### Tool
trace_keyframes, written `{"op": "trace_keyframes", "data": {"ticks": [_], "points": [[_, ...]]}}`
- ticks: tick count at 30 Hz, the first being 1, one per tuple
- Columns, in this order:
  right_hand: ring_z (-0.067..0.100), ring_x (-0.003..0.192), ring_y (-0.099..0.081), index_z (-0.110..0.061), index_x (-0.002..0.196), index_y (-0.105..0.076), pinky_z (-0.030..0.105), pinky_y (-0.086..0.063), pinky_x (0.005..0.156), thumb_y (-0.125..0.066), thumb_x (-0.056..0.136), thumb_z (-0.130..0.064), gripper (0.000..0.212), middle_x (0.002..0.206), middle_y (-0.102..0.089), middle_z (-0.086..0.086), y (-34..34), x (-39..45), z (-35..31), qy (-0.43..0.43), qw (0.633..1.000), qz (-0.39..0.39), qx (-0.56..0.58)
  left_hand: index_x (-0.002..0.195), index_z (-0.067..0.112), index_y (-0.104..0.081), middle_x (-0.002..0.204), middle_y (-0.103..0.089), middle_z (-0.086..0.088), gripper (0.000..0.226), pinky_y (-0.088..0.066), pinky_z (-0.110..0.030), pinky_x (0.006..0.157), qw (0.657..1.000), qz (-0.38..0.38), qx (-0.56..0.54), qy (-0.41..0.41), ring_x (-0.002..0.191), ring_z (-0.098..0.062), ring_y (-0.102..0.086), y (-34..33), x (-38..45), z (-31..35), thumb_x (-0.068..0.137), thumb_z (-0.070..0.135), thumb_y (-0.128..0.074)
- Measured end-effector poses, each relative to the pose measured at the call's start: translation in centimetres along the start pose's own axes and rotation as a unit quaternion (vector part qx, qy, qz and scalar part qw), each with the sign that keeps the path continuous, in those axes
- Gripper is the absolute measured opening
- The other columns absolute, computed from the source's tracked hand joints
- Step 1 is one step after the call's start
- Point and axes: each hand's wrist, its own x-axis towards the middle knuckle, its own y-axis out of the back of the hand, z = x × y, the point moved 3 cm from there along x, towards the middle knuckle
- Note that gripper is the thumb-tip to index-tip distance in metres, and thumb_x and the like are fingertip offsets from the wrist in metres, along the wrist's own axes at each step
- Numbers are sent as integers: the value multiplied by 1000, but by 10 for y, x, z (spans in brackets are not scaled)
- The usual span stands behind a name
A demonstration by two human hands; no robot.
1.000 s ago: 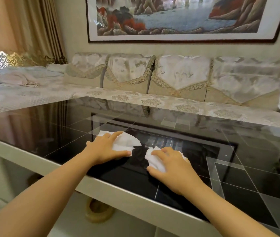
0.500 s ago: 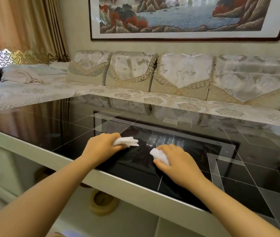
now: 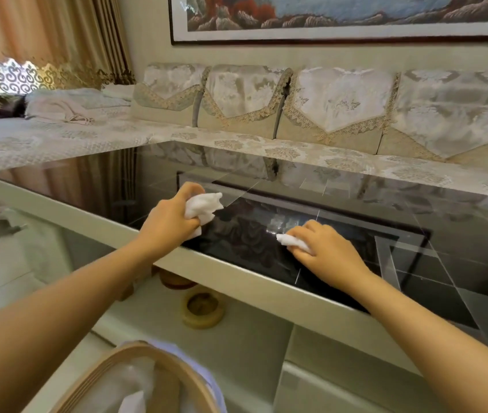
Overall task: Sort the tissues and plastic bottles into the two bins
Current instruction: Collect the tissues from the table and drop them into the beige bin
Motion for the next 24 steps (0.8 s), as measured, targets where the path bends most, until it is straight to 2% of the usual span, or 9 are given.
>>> {"op": "trace_keyframes", "data": {"ticks": [3,6,9,12,14,17,19,21,24], "points": [[16,90,-54,-38,118,-55,30,-39,62,-49,94,-38,25,101,-53,-9,0,-6,-12,34,999,2,24,122,25,-52,100,-61,-5,39,-56,-35,62,999,-4,-36,19,81,-20,-62,16,-22,0,87,9,-57],[16,91,-59,-39,114,-59,37,-49,72,-56,92,-35,23,102,-60,-10,2,-16,-36,60,994,10,94,100,18,-63,88,-63,-2,18,-49,-24,58,996,-42,-69,50,79,-17,-61,28,-52,-6,87,9,-55],[10,94,-58,-37,111,-62,35,-50,79,-61,89,-33,23,106,-63,-12,0,-29,-79,95,977,-1,191,90,18,-65,81,-64,-3,8,-51,-26,59,988,-77,-105,81,76,-19,-63,41,-91,-15,87,18,-57],[5,94,-59,-32,110,-63,30,-50,81,-65,86,-31,24,106,-65,-13,-12,-43,-133,157,950,-55,264,92,20,-64,82,-65,-2,21,-54,-29,62,983,-109,-80,127,75,-16,-64,47,-126,-27,84,40,-60],[3,90,-60,-33,106,-61,29,-52,78,-66,85,-30,22,101,-65,-14,-27,-52,-163,180,935,-96,291,94,22,-62,83,-64,-2,21,-55,-28,63,979,-131,-34,150,75,-15,-64,45,-146,-35,88,42,-60],[4,82,-60,-34,102,-56,35,-55,74,-66,84,-34,21,93,-63,-13,-54,-65,-193,160,921,-145,325,98,22,-55,85,-61,-3,23,-47,-23,55,959,-195,21,202,72,-17,-60,40,-172,-52,95,44,-46],[7,81,-61,-33,103,-52,38,-57,73,-67,82,-36,25,92,-63,-11,-72,-74,-202,136,913,-186,338,94,21,-53,83,-60,-4,31,-45,-23,53,933,-252,-26,255,66,-16,-56,37,-188,-56,98,47,-37],[9,81,-63,-35,103,-50,39,-57,73,-69,80,-36,29,94,-63,-10,-86,-83,-206,118,896,-229,361,94,22,-55,85,-60,-7,34,-47,-29,63,903,-316,-103,273,69,-19,-55,29,-201,-57,98,48,-33],[8,88,-64,-36,103,-53,36,-58,77,-72,78,-32,31,100,-64,-10,-97,-95,-205,102,866,-278,403,124,31,-44,113,-61,-3,34,-50,-29,85,881,-389,-79,256,93,-20,-59,16,-217,-64,92,43,-42]]}}
